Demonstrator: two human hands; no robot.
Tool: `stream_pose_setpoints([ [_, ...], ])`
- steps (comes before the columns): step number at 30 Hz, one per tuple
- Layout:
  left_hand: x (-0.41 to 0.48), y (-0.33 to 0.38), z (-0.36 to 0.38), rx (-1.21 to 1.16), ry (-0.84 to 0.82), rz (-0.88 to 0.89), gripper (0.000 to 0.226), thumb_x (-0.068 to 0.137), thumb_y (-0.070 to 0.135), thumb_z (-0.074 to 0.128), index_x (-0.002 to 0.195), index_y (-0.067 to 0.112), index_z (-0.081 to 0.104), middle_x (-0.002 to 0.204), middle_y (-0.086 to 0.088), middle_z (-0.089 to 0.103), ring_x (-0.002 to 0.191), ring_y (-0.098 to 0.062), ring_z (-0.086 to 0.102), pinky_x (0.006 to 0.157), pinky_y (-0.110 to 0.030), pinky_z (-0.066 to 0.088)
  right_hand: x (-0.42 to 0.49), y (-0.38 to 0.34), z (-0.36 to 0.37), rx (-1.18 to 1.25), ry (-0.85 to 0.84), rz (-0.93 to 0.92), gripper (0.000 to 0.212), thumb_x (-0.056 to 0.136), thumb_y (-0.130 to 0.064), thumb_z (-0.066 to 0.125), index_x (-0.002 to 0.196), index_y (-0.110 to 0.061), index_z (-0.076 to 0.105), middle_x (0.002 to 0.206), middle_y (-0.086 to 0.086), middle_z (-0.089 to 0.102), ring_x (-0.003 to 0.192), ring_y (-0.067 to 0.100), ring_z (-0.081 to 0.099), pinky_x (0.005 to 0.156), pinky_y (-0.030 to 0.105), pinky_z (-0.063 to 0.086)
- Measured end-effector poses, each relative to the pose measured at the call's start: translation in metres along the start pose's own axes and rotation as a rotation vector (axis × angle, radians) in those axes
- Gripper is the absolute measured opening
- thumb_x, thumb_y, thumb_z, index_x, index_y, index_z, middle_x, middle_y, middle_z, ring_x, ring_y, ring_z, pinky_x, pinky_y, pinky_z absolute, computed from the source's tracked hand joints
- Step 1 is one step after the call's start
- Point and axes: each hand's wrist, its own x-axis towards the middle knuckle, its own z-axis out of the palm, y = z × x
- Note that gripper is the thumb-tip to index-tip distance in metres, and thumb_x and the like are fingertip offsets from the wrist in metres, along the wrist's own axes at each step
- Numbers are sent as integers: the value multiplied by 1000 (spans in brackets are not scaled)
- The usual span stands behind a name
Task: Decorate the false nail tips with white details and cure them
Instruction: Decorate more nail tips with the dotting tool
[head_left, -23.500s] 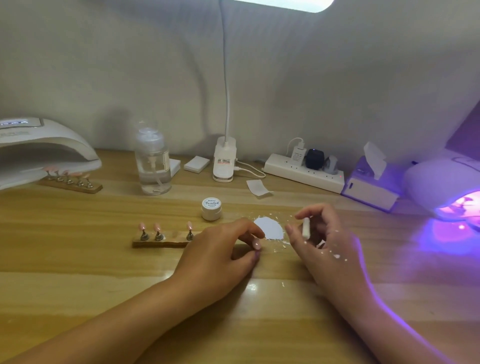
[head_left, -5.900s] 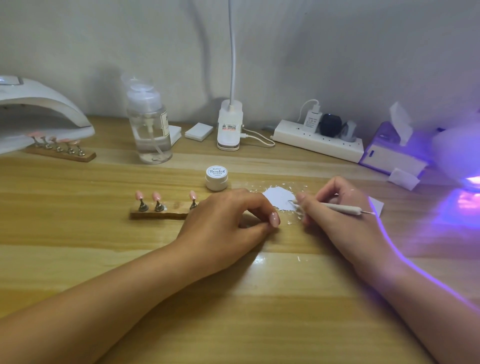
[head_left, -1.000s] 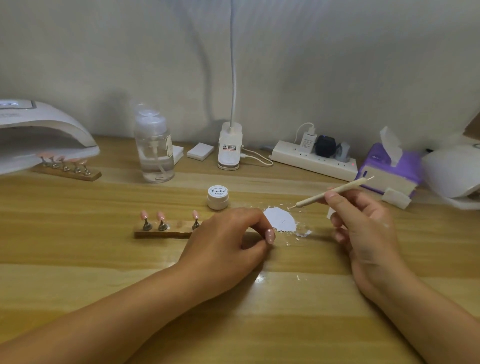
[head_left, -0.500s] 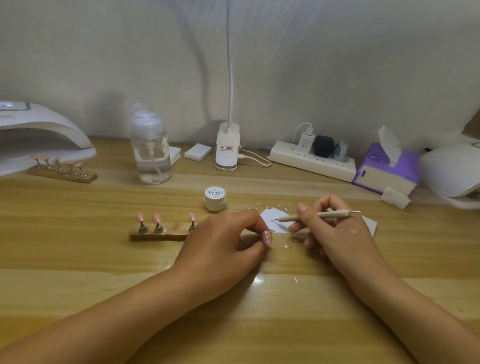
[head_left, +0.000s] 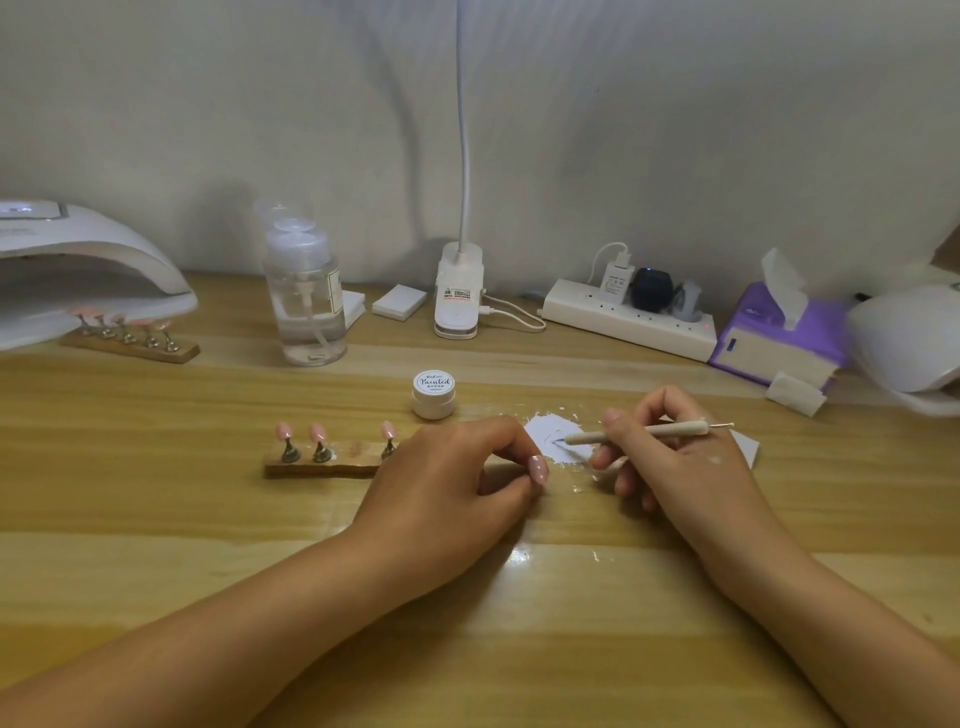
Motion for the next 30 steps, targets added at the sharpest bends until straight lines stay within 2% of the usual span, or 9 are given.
stream_pose_setpoints([
  [2, 0, 0, 0, 0, -2, -1, 12, 88, 23, 69, 84, 34, 67, 69, 43, 55, 56, 8, 53, 54, -18, 27, 0, -1, 1, 4, 25, -2, 28, 95, -24, 64, 81, -5, 48, 70, 4, 74, 46, 8, 58, 40, 18, 41],
  [4, 0, 0, -1, -19, -8, -6, 13, 88, 23, 68, 83, 35, 66, 71, 40, 57, 57, 9, 53, 54, -19, 28, -1, -4, 0, 109, 74, 18, 24, 97, -27, 62, 85, -10, 50, 71, 5, 75, 45, 8, 58, 38, 18, 40],
  [7, 0, 0, -1, -34, -21, -12, 14, 88, 23, 68, 81, 35, 65, 71, 39, 58, 53, 2, 52, 55, -22, 29, -4, -11, -1, 253, 75, 6, 20, 100, -34, 53, 96, -15, 58, 80, 4, 77, 52, 14, 66, 41, 17, 46],
  [9, 0, 1, -2, -30, -28, -13, 15, 87, 22, 67, 81, 35, 64, 73, 39, 58, 53, 0, 52, 55, -23, 30, -7, -16, 0, 259, 58, -36, 22, 97, -37, 54, 97, -16, 64, 82, 2, 78, 55, 14, 67, 42, 17, 47],
  [12, 0, 0, -3, -41, -38, -15, 16, 85, 20, 65, 81, 36, 64, 87, 33, 64, 54, -3, 53, 58, -24, 33, -11, -21, 3, 333, 41, 6, 24, 82, -41, 70, 79, -19, 60, 61, -1, 67, 42, 8, 50, 36, 16, 35],
  [15, 1, -1, -2, -53, -40, -12, 17, 84, 20, 65, 82, 37, 64, 93, 30, 66, 54, -1, 53, 59, -25, 35, -15, -18, 8, 421, 6, 103, 25, 84, -28, 72, 74, -21, 51, 48, -2, 52, 37, 5, 35, 34, 15, 26],
  [21, 1, 0, -2, -61, -34, -16, 18, 82, 22, 68, 78, 39, 64, 88, 28, 66, 53, 1, 53, 56, -23, 32, -22, -14, 16, 381, -21, 46, 34, 90, -12, 67, 64, -14, 45, 48, 7, 58, 40, 11, 48, 40, 19, 40],
  [30, 1, 0, -2, -39, -31, -5, 16, 82, 23, 71, 79, 39, 67, 83, 29, 65, 52, 1, 53, 54, -22, 29, -24, -14, 18, 285, -81, 20, 31, 91, -13, 67, 68, -8, 47, 53, 9, 66, 45, 10, 57, 46, 18, 47],
])
